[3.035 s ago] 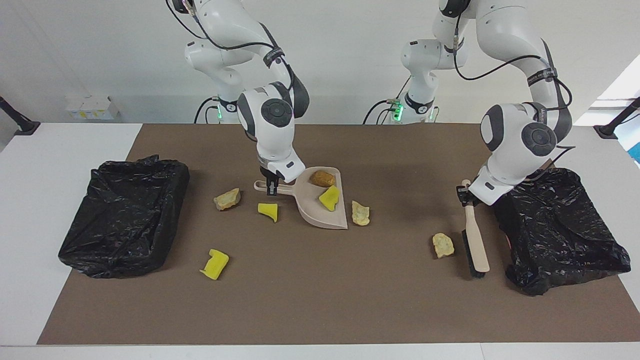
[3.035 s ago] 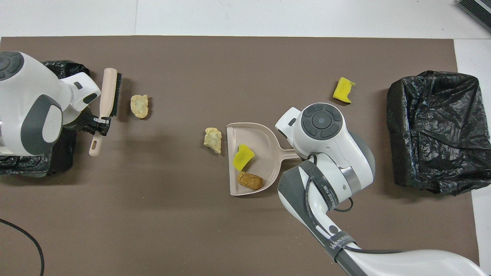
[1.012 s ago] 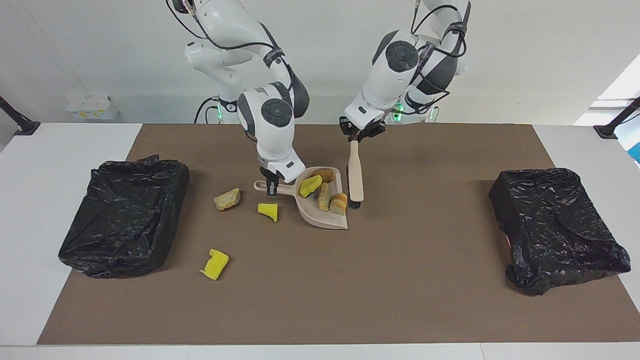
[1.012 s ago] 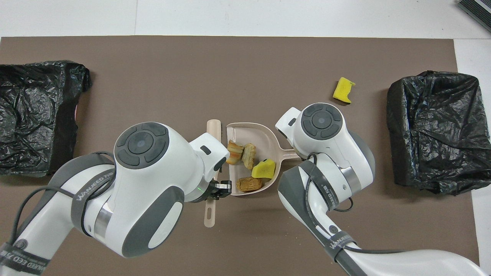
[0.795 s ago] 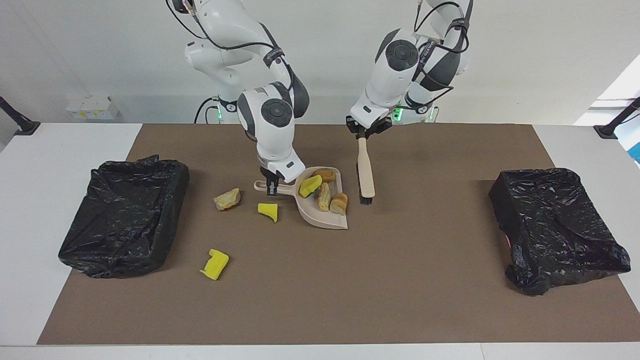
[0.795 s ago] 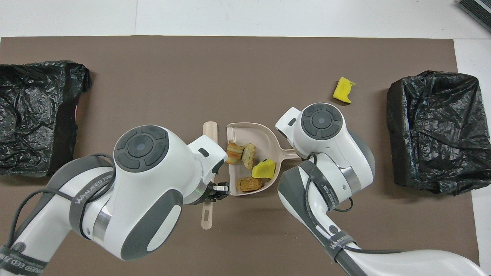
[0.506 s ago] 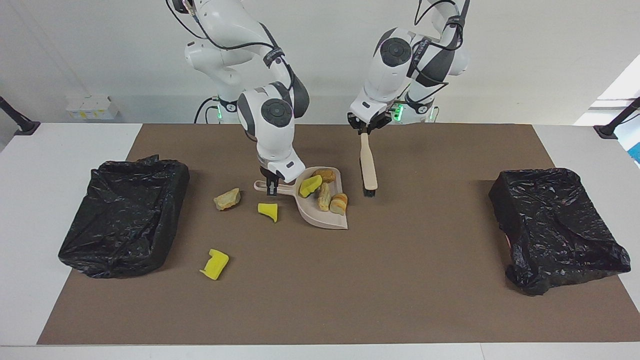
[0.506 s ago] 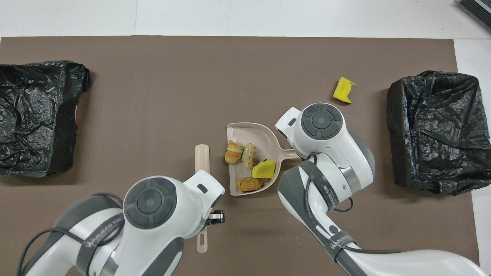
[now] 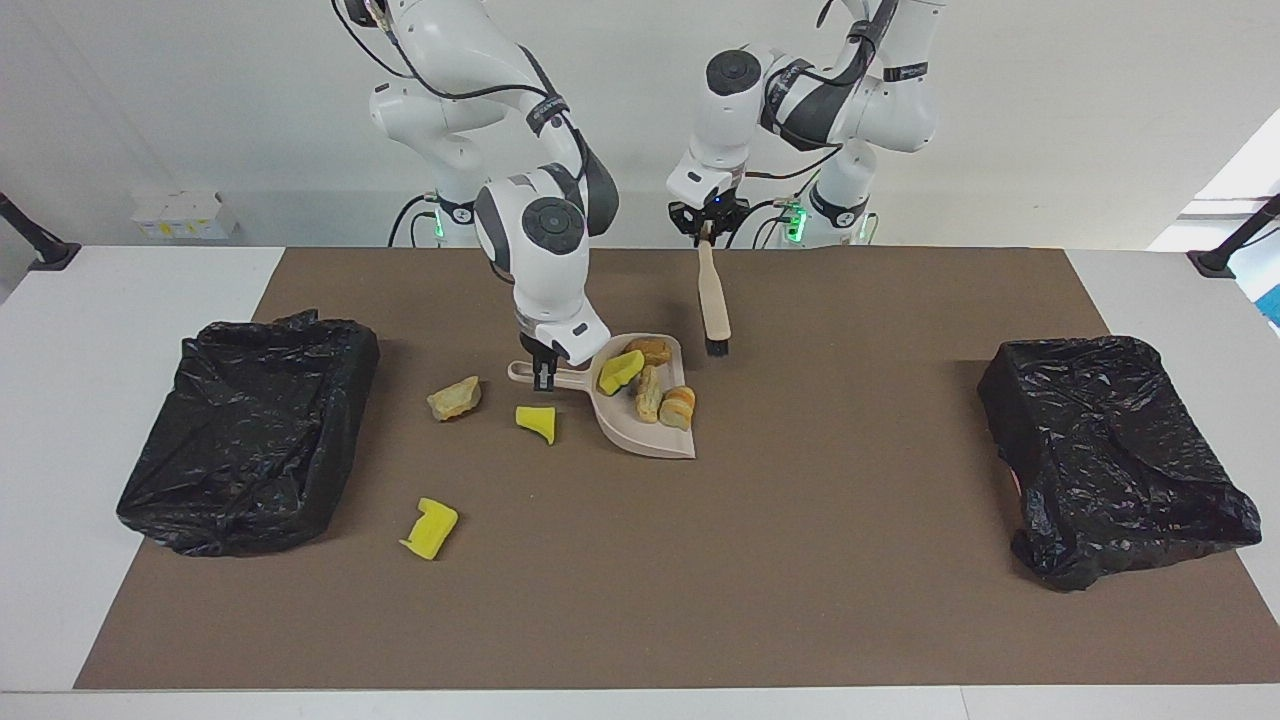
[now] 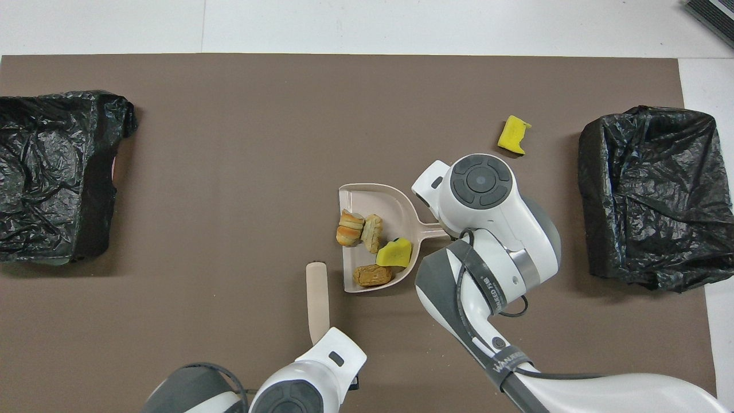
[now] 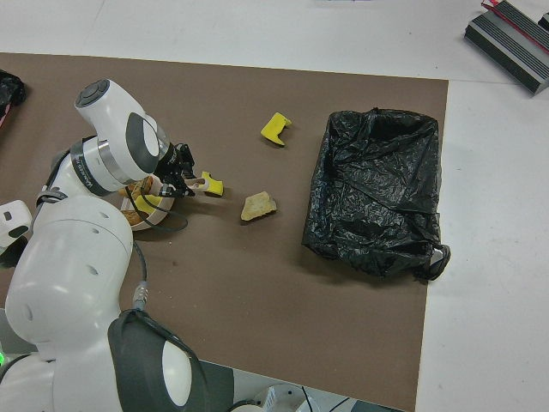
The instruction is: Sweep and dump trash in bin
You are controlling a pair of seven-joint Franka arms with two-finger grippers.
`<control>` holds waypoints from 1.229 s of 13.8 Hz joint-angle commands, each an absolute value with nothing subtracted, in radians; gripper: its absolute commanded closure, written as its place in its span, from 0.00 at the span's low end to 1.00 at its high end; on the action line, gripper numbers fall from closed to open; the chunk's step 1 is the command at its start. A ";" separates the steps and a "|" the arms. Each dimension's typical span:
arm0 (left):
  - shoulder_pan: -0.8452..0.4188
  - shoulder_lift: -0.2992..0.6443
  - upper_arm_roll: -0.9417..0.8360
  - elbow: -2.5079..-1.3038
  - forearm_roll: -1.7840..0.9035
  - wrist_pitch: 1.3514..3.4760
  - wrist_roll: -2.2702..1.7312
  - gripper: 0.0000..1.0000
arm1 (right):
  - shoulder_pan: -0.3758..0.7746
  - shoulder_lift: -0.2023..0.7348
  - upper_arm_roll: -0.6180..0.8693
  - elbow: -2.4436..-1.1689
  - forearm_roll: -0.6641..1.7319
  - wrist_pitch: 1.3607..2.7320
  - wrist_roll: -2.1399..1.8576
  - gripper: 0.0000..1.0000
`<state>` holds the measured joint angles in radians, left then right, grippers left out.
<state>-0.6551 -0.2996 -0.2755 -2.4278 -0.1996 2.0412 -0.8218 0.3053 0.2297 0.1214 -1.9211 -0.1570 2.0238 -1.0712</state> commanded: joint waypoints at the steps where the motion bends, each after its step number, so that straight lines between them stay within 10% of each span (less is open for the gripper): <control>1: -0.690 -0.345 -0.320 -2.485 -0.181 2.083 -0.911 1.00 | 0.238 0.199 0.129 -1.934 -0.164 2.031 -1.110 1.00; 17: -0.842 -0.284 -0.322 -2.594 -0.288 2.269 -0.991 1.00 | -0.130 0.180 0.117 -1.638 0.049 1.761 -1.673 1.00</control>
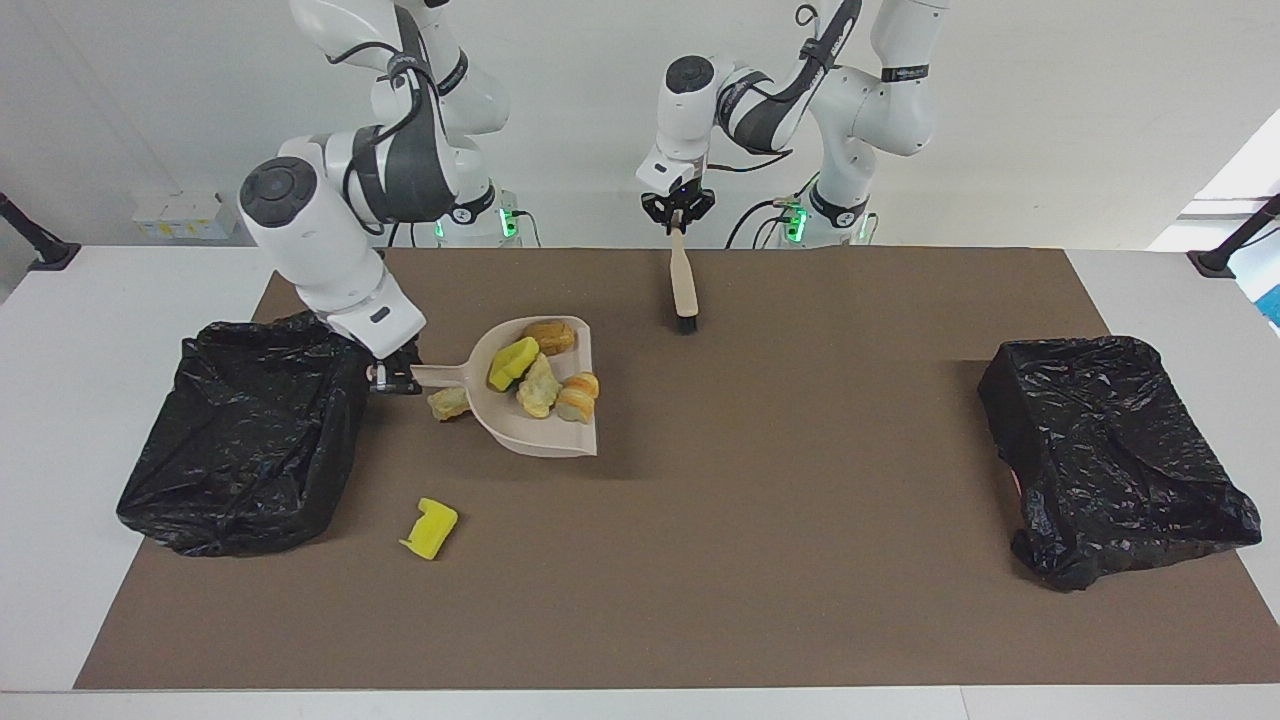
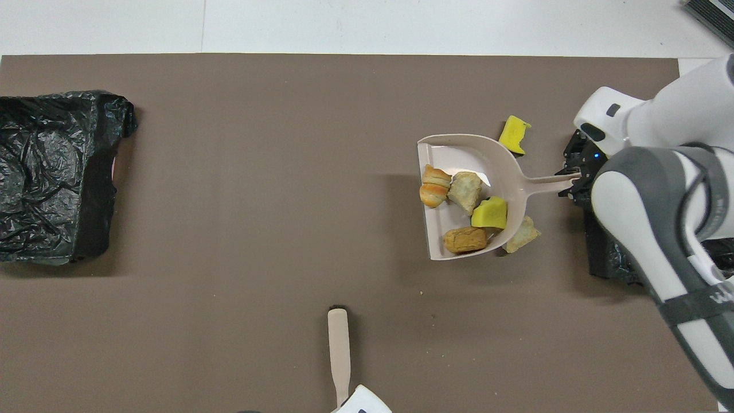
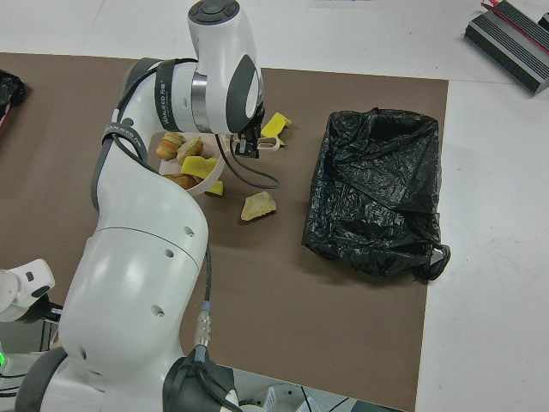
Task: Sweep and dump trash in bin
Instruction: 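Carry the loaded dustpan with the right gripper over the nearby trash bag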
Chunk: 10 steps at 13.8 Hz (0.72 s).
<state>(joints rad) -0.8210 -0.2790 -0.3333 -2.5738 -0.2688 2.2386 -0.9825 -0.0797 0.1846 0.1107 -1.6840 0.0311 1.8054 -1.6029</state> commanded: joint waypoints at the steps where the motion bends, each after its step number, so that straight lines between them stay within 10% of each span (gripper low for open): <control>1: -0.842 -0.284 -0.322 -2.594 -0.290 2.269 -0.986 0.96 | -0.167 0.179 0.117 -1.623 0.046 1.746 -1.702 1.00; 10: -0.729 -0.193 -0.314 -2.473 -0.293 2.246 -0.864 0.00 | -0.474 0.187 0.114 -1.583 -0.057 1.766 -1.917 1.00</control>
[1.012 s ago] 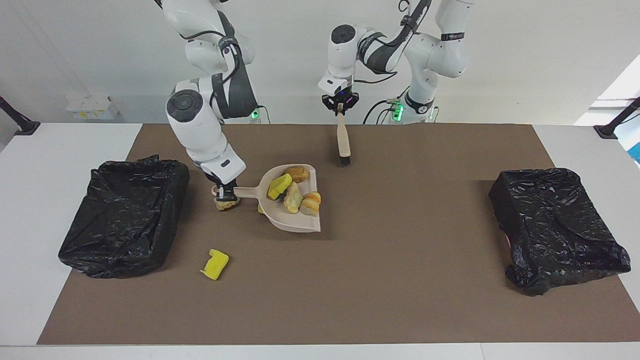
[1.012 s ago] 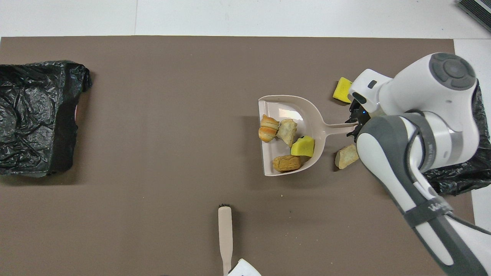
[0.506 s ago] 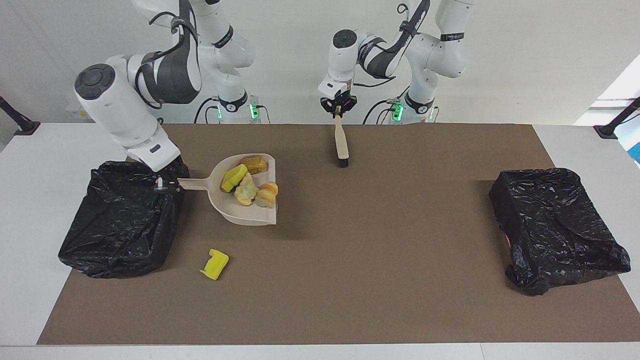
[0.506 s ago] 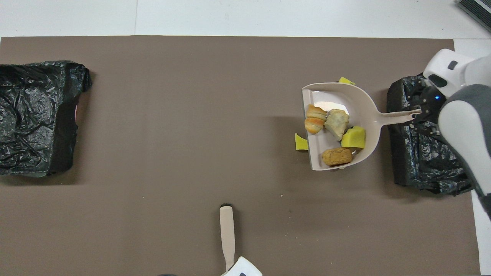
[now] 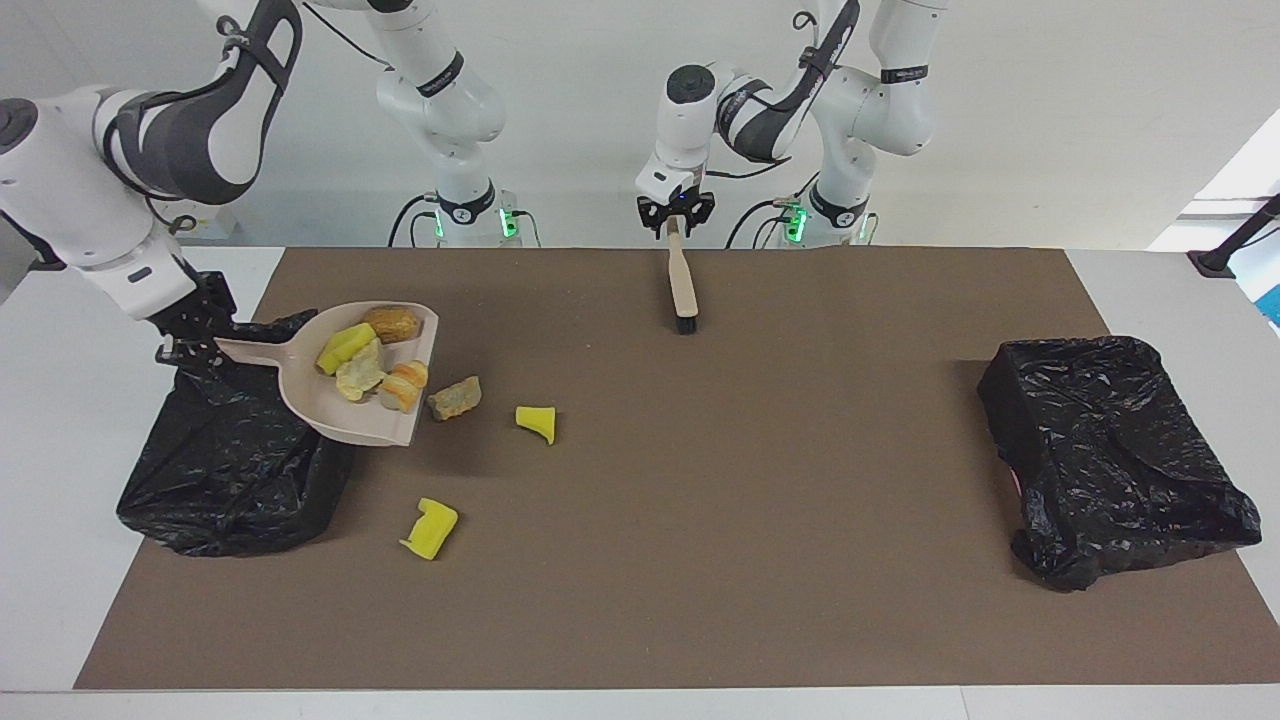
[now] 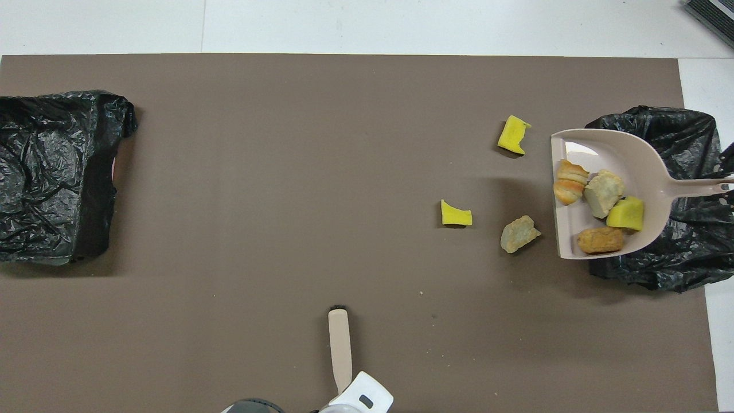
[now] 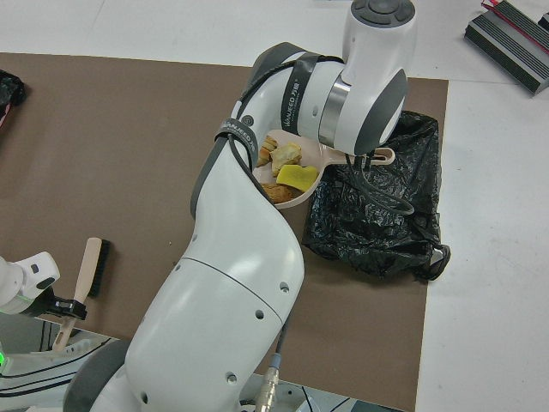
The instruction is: Sweep and dump trash in bin
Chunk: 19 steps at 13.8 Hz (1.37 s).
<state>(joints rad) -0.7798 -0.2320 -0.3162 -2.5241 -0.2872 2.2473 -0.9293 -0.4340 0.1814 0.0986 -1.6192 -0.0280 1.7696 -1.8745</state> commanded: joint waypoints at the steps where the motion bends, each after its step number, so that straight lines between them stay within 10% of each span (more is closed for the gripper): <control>1: -0.706 -0.178 -0.311 -2.450 -0.284 2.246 -0.842 0.00 | -0.498 0.193 0.114 -1.560 -0.081 1.778 -1.933 1.00; 19: -0.045 -0.063 -0.305 -1.729 -0.017 1.775 -0.128 0.00 | -0.402 0.176 0.115 -1.629 -0.862 1.905 -1.506 1.00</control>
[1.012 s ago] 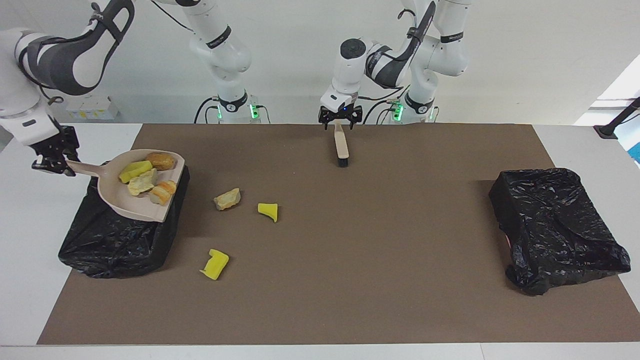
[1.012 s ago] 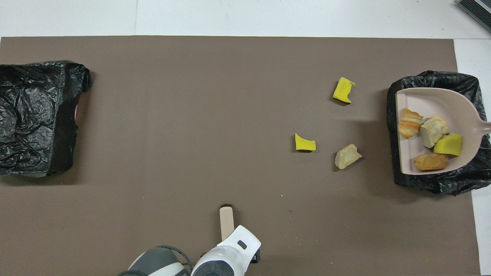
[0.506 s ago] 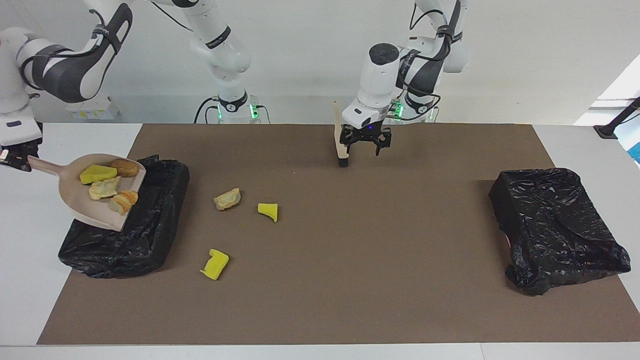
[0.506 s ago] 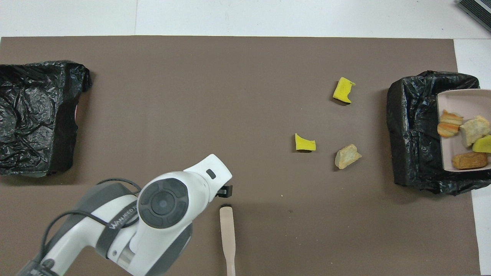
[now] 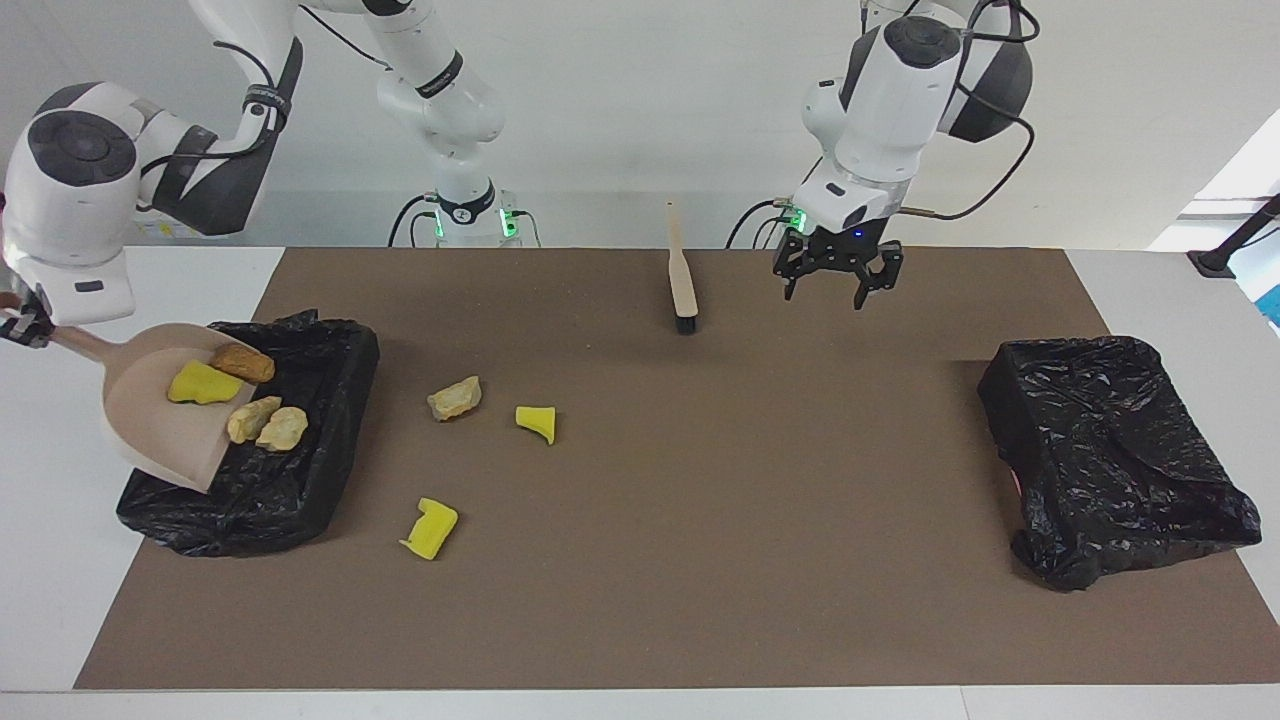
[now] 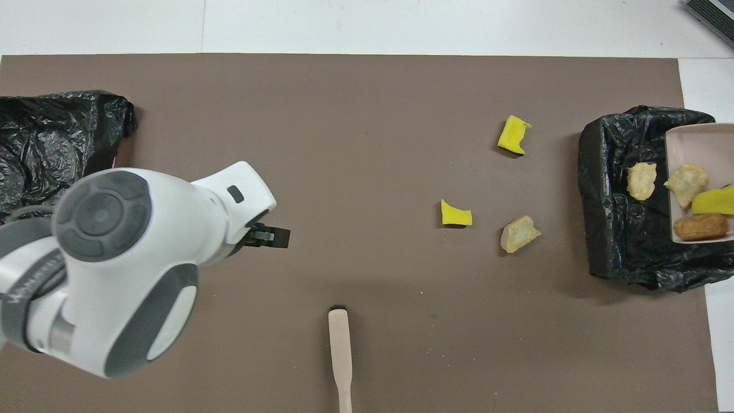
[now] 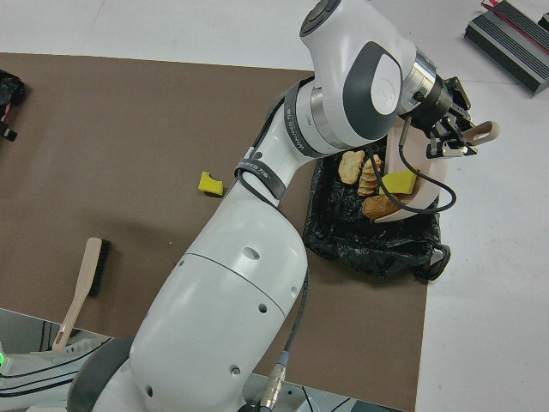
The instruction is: Sweep and dump trash in bin
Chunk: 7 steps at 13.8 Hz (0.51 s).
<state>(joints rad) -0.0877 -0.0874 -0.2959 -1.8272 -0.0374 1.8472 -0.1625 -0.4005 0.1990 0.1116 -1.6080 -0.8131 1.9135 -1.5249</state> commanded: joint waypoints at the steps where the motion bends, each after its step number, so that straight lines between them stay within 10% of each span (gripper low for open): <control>1: -0.014 -0.060 -0.301 -1.680 -0.017 1.746 -0.091 0.00 | -0.399 0.172 0.115 -1.628 -0.874 1.904 -1.511 1.00; 7: 0.097 -0.009 -0.290 -1.452 -0.023 1.528 0.023 0.00 | -0.298 0.112 0.129 -1.631 -1.009 1.879 -1.560 1.00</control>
<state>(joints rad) 0.0822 -0.0697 -0.2810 -1.5608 -0.0357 1.6072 0.0132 -0.3466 0.1439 0.1201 -1.6069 -0.9316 1.8988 -1.5428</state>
